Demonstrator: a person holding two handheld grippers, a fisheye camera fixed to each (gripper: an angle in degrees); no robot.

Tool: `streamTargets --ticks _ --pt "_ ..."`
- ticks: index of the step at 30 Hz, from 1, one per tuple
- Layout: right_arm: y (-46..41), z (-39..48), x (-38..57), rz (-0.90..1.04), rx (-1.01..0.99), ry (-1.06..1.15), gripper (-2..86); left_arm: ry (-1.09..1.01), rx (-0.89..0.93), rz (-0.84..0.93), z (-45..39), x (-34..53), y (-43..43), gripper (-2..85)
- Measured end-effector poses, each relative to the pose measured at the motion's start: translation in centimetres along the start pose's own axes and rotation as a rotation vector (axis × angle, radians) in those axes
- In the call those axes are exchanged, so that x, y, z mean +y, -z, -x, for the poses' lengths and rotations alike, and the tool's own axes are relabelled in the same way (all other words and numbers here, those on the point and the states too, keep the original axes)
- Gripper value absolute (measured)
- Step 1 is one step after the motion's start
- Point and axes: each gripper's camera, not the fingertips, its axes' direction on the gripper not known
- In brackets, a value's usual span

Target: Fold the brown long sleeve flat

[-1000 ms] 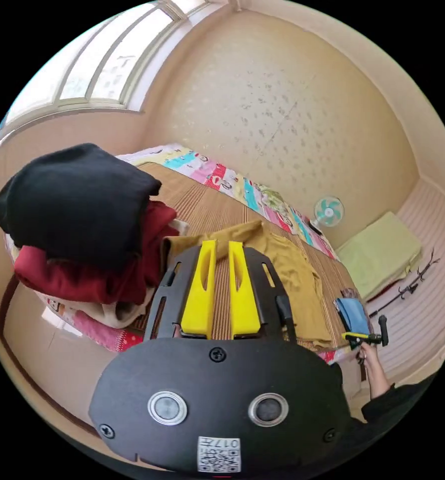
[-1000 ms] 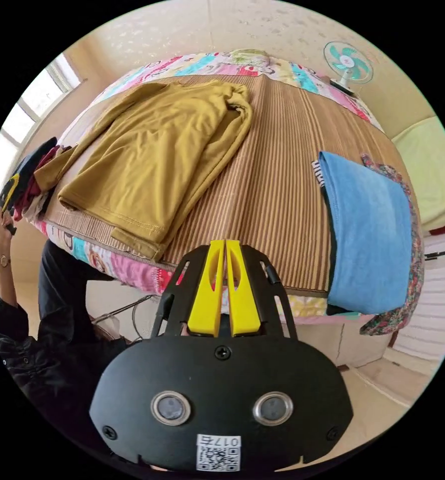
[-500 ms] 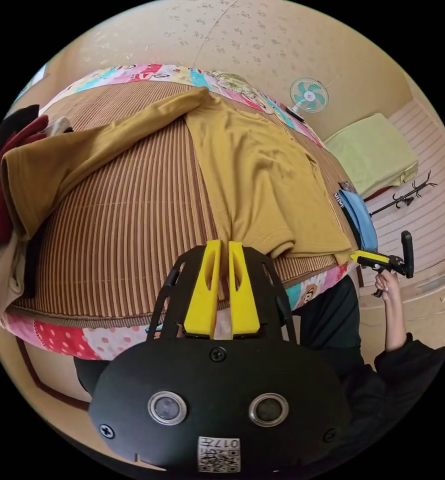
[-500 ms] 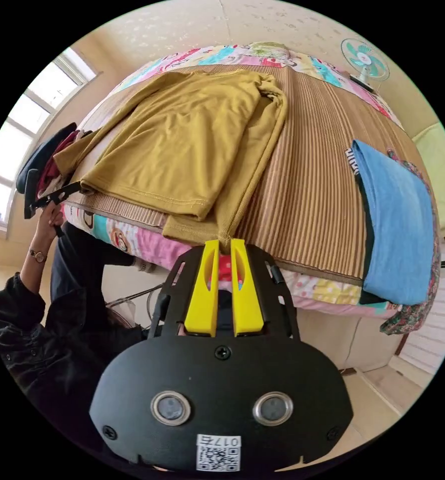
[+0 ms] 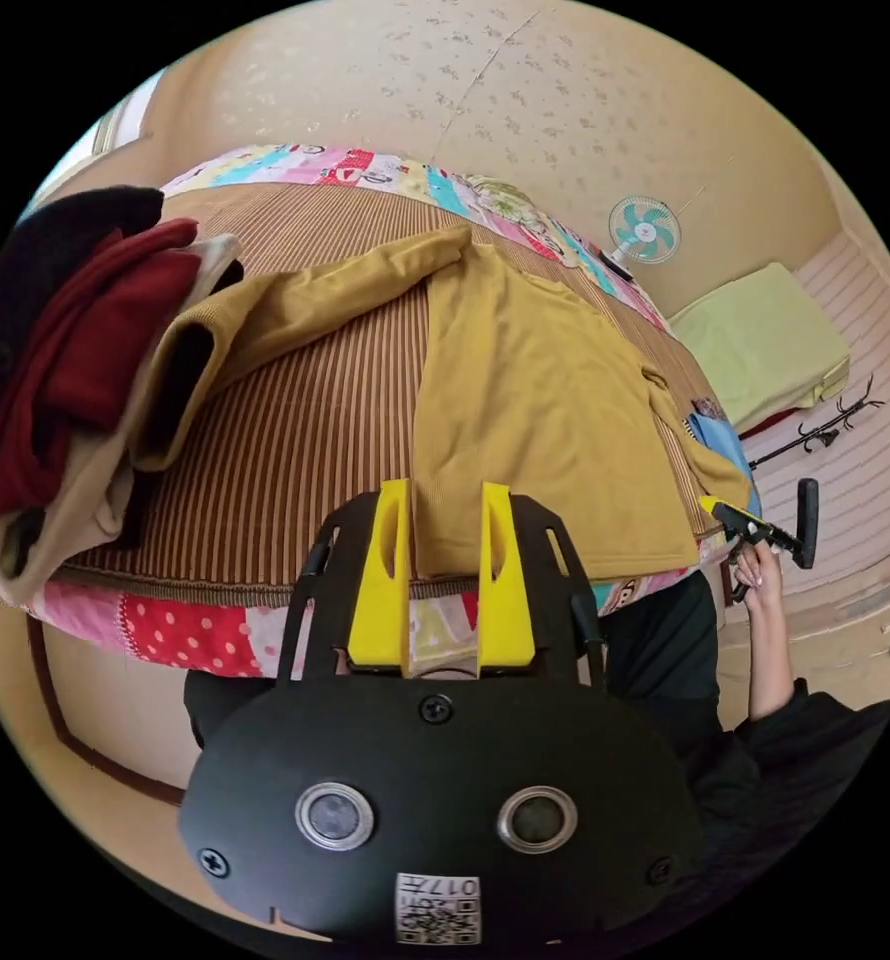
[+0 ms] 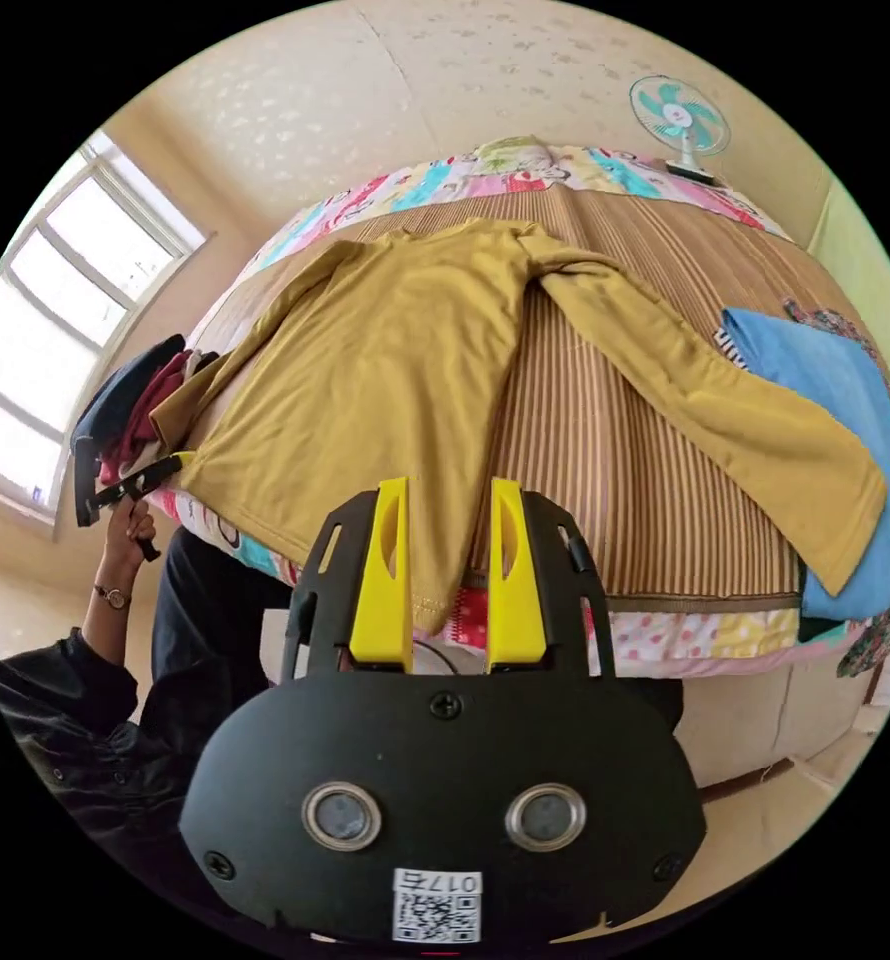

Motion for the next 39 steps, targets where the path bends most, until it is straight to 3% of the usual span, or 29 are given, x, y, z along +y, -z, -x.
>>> streamTargets --ticks 2,5,11,14,16,17,19,22,24,27,29,35,39 --pt "0.6 1.5 1.2 -0.04 0.061 0.087 6.1 -0.032 0.024 0.017 -0.5 0.6 -0.5 4.6" --pt "2.6 1.8 4.4 0.071 0.089 0.145 3.9 -0.118 0.016 0.102 -1.9 3.4 0.6 3.9" --pt "5.0 -0.7 12.5 0.411 -0.32 0.33 3.2 -0.208 0.136 0.424 -3.3 12.8 0.8 4.2" --pt "7.7 -6.8 11.0 0.244 -0.462 0.123 4.1 -0.17 0.099 0.396 -2.8 14.8 2.7 5.1" --pt "11.2 -13.0 8.6 -0.054 -0.497 -0.123 6.3 -0.14 0.04 0.325 -2.0 14.3 4.5 5.4" --pt "11.9 -14.4 8.1 -0.125 -0.478 -0.195 7.1 -0.131 0.034 0.308 -1.8 14.1 4.9 5.5" --pt "15.1 -18.3 6.4 -0.349 -0.26 -0.414 8.9 -0.099 0.067 0.256 -1.2 12.7 6.4 6.1" --pt "18.1 -19.4 3.1 -0.437 0.06 -0.476 11.0 -0.09 0.156 0.168 -1.6 11.6 8.1 6.1" --pt "17.9 -19.9 0.4 -0.364 0.228 -0.475 11.4 -0.079 0.172 0.106 -1.9 11.4 8.9 6.0" --pt "14.8 -20.2 -3.3 -0.067 0.419 -0.392 8.2 -0.044 0.194 0.05 -2.0 11.3 9.3 5.9" --pt "16.3 -17.5 -3.6 -0.033 0.495 -0.259 4.7 -0.016 0.256 0.062 -1.6 11.3 8.8 5.9" --pt "31.3 -10.5 5.6 -0.664 0.639 0.005 1.8 0.118 0.444 0.102 1.1 12.1 7.0 5.7" --pt "32.4 -19.6 16.6 -0.793 0.531 -0.341 1.7 0.159 0.509 0.095 2.2 12.7 6.6 5.7"
